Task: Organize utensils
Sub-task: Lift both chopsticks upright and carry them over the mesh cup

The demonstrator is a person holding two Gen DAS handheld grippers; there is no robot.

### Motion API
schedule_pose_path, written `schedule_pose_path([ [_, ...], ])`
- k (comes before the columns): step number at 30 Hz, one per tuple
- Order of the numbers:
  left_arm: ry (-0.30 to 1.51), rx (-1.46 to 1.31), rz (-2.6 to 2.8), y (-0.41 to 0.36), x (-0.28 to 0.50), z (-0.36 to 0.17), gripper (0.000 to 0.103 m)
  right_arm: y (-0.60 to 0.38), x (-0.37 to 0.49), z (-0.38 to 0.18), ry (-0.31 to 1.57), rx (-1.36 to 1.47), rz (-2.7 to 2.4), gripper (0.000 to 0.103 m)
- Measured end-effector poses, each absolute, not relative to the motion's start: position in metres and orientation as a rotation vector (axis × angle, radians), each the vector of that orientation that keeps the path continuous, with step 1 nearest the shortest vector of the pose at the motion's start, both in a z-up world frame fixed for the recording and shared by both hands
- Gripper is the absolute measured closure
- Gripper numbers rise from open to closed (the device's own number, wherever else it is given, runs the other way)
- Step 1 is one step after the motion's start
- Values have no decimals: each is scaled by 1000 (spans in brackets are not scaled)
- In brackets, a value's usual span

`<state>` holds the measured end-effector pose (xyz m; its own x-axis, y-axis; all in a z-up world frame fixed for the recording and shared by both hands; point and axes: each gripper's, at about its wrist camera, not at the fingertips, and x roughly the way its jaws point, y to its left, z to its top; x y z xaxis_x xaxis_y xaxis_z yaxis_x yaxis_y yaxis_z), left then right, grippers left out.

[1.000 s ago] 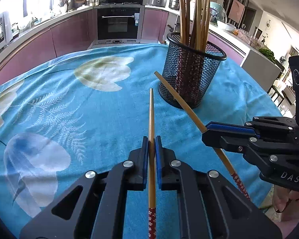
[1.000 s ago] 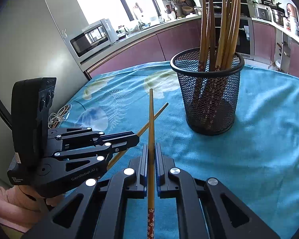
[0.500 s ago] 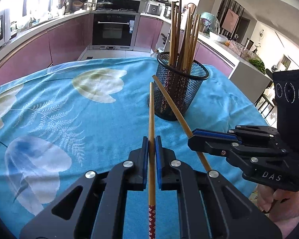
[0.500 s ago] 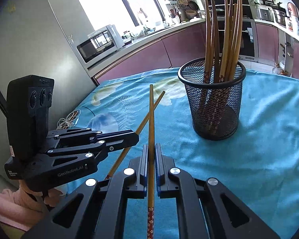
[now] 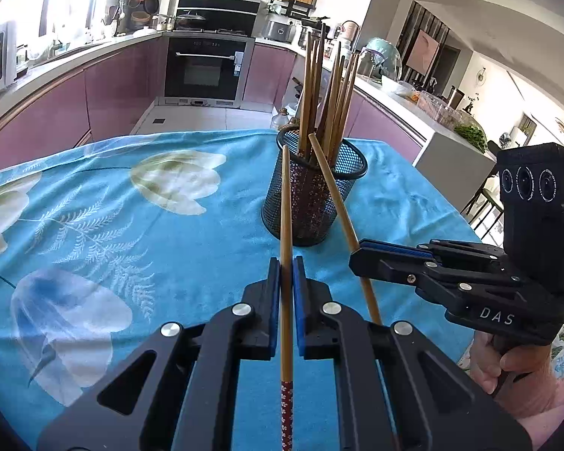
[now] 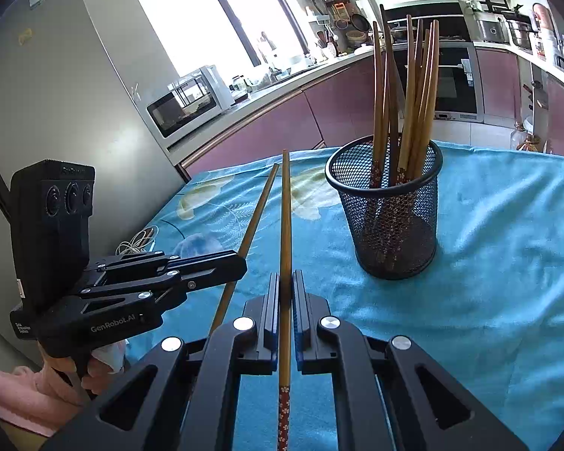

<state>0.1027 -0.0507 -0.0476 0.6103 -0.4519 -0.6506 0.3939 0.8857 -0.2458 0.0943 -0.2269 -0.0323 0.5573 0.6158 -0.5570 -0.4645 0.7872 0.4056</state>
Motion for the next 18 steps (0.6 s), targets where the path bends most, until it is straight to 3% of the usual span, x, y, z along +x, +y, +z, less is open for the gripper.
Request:
schedule_pose_path([
  [18,731,-99,-518,-52,99,-31,95,-239,95,-18,684,241,633,97],
])
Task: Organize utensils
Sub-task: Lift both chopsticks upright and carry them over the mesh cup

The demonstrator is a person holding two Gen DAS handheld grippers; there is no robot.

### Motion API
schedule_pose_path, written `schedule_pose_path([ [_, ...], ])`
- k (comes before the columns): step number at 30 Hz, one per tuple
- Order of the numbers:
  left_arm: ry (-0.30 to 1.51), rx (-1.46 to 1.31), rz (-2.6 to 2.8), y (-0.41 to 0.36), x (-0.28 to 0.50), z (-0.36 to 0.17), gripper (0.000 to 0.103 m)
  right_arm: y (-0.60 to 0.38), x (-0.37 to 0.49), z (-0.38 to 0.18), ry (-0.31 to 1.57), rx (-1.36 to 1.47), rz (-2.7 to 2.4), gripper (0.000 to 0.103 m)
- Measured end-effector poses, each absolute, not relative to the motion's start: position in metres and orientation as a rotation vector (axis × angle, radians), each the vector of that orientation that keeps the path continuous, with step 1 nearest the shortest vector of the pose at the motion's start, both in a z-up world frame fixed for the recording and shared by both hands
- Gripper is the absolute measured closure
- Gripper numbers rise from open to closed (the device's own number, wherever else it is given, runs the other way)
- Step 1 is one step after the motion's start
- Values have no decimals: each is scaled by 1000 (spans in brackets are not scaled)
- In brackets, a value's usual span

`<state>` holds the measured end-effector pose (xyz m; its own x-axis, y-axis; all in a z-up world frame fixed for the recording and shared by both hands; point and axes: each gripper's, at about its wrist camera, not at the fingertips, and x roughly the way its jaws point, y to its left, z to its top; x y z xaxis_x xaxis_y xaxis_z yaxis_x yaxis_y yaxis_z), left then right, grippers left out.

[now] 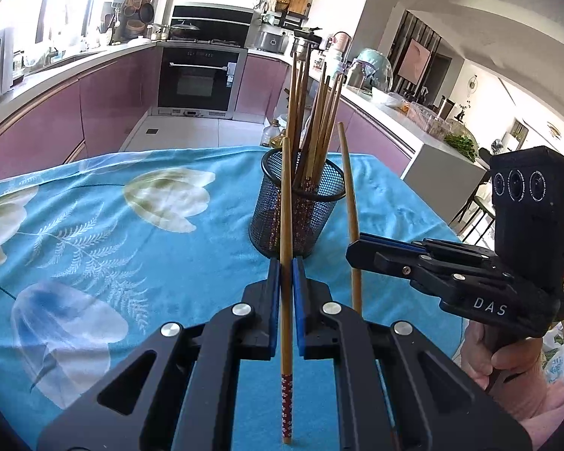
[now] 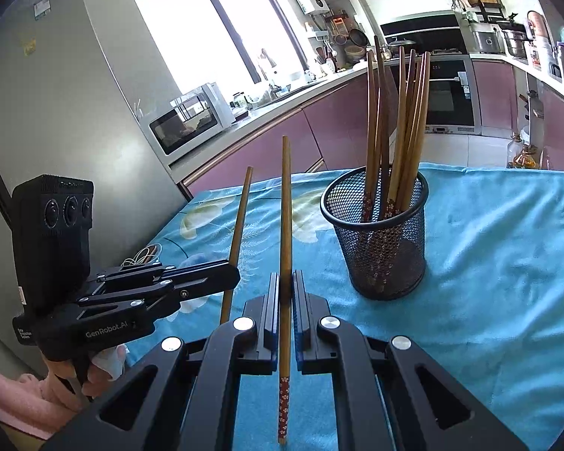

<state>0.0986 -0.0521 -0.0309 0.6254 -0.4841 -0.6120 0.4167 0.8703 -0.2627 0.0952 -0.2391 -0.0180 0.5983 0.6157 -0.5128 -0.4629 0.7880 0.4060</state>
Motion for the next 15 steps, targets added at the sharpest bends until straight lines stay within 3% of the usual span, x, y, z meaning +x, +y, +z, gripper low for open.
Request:
schedule_pose_path([
  [15,695,-105,-528,-55,102,-16,95,-244,101,-4,633,245,622,97],
])
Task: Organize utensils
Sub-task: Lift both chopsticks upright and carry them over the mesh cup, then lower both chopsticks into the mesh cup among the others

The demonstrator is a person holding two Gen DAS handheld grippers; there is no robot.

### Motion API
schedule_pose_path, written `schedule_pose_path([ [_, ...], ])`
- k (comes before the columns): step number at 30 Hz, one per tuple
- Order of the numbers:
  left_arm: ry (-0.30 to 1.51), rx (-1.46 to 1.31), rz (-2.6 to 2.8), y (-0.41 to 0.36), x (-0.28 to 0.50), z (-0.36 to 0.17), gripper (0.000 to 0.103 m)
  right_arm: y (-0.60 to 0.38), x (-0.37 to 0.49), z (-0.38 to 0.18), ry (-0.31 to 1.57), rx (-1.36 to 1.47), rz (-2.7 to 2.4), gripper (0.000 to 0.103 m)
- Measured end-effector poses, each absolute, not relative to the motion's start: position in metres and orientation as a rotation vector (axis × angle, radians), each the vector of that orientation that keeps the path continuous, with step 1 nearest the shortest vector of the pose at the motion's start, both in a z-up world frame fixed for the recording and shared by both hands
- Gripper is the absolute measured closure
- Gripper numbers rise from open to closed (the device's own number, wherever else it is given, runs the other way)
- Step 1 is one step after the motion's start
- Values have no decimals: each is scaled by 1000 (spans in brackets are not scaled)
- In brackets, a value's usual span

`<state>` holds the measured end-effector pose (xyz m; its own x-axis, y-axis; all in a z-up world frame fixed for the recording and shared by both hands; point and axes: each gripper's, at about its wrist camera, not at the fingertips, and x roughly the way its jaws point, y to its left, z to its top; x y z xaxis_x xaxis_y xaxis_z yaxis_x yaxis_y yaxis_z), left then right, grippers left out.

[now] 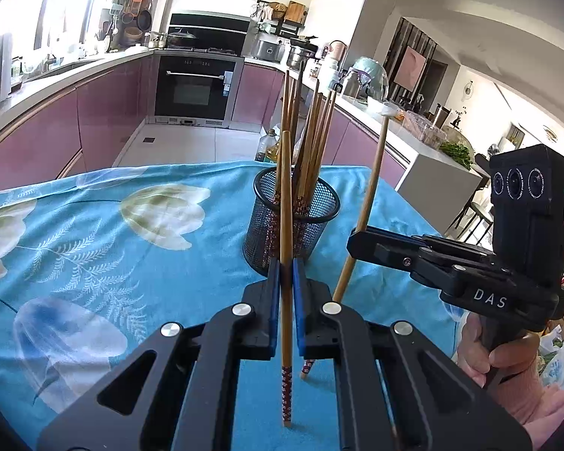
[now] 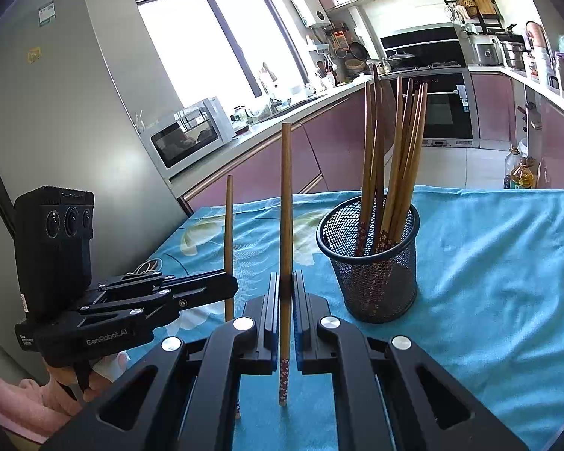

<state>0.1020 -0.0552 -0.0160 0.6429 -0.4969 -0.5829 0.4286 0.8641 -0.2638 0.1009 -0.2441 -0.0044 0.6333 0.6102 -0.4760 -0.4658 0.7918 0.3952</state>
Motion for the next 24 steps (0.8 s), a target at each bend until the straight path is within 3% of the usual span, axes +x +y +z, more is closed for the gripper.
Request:
schedule_pose_path([
  [24,663,-105,-535,-59,108,0,95,-260,101,8,586,243,596,97],
])
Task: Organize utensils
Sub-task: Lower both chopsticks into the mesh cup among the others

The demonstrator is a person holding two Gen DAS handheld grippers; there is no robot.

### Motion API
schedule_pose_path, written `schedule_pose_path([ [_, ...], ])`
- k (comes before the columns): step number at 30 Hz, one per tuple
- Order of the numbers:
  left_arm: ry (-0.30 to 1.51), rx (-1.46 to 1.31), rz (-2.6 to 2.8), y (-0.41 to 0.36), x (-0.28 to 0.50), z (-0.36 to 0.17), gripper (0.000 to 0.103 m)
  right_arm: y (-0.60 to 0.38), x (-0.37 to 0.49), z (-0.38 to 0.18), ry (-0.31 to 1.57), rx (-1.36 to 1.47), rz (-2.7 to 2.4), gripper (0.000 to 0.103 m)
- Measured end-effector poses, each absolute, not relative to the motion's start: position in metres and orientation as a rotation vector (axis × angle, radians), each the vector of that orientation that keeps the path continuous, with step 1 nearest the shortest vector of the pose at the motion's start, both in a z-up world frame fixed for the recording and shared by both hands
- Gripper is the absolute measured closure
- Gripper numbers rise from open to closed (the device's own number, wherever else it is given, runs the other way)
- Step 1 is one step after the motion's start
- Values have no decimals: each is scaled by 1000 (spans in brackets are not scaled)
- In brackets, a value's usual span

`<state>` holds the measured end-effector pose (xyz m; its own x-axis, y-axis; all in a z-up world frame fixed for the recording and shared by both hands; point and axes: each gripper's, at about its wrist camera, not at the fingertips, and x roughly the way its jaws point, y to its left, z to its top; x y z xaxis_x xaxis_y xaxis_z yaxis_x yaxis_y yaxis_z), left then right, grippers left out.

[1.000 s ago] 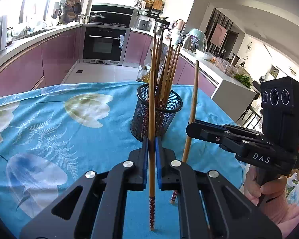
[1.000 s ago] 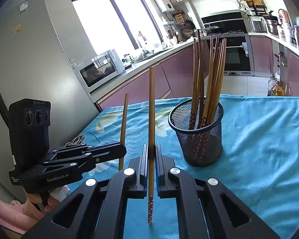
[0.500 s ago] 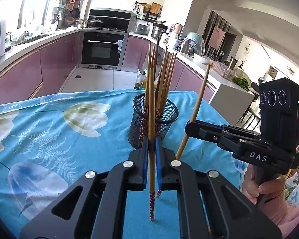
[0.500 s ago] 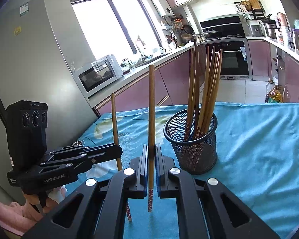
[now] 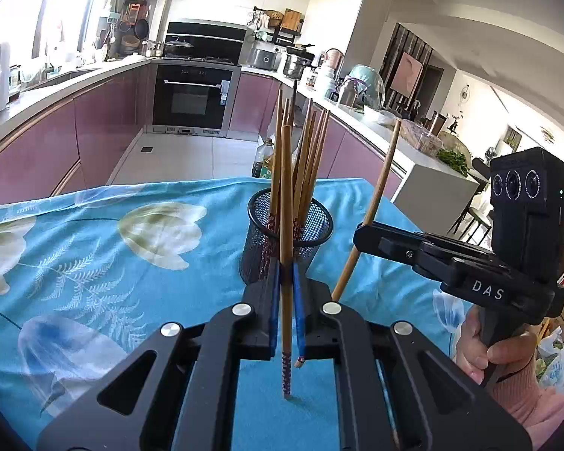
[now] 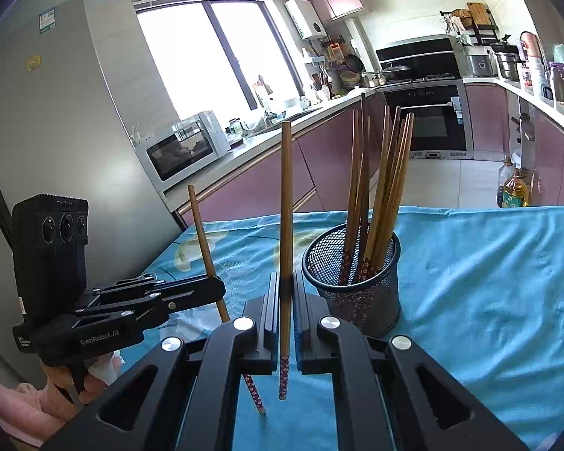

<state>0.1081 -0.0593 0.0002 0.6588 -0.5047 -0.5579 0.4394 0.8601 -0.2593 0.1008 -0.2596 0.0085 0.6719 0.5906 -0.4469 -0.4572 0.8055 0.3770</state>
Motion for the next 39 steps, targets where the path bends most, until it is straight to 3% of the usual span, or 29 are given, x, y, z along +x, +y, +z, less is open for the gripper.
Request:
schedule_pose_path([
  [39,535,-89,-538,-63,116,57,95,-273,118,60,461,233,592,97],
])
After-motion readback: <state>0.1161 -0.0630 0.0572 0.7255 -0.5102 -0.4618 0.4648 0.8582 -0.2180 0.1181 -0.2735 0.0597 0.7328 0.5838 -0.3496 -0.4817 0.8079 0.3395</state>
